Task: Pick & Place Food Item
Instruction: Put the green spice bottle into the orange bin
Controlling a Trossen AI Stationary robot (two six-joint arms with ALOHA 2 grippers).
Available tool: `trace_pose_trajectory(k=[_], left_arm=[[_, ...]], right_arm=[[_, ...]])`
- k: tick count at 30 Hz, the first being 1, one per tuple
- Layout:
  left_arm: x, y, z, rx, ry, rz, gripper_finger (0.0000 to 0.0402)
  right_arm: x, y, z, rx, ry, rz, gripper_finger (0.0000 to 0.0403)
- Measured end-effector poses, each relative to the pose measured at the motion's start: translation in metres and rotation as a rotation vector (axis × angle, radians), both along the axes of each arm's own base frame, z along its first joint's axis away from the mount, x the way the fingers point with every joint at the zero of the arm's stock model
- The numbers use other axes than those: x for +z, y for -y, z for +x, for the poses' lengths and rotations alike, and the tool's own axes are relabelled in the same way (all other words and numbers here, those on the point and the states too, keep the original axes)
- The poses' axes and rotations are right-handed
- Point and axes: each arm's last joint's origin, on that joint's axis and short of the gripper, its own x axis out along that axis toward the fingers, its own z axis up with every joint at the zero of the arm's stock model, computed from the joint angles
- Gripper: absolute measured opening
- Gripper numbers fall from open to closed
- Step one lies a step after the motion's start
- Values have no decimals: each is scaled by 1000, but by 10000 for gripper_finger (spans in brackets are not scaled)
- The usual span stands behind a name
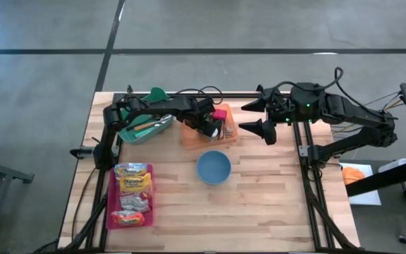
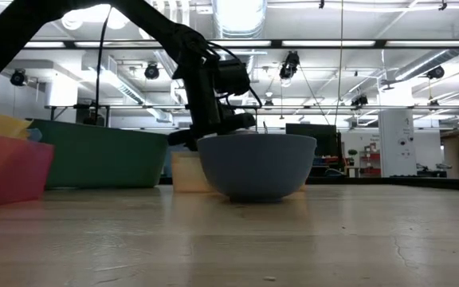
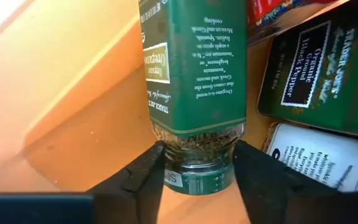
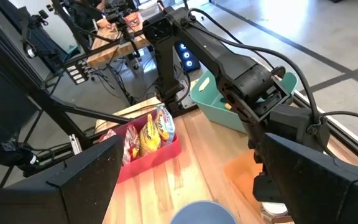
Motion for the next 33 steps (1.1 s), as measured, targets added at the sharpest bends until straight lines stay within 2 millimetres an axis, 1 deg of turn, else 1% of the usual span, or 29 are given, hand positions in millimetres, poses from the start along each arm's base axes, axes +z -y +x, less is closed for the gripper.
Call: trace_pose_trajectory(k=[2,4,6,8,10,14,21,24,27,31,33], left_arm=[[-2,0,0,-1,-3,-4,200],[-3,1,0,2,10,-47,226],[-3,2,1,10,7,-34,248],[-3,1,1,19,5,-24,264],[-3,1,1,17,0,-9,270],[-3,0,1,-9,1,14,262],[-10,3,5,-73,-2,-16,199],[-10,4,5,-82,-3,-17,185],[-10,4,5,-97,-3,-17,187],[-11,5,5,-108,-7,-26,209],[-11,6,4,-119,-14,-27,209]], right_arm=[[0,0,0,0,1,0,375],[0,0,0,0,1,0,375],[0,0,0,0,0,0,375],[0,0,0,1,-1,-1,375],[0,0,-1,1,-3,-2,375],[0,0,-1,1,-3,-3,375],[0,0,-1,1,-4,-4,375],[0,0,-1,1,-4,-4,375],[0,0,-1,1,-4,-4,375],[0,0,-1,0,-4,0,375],[0,0,-1,0,-4,0,375]])
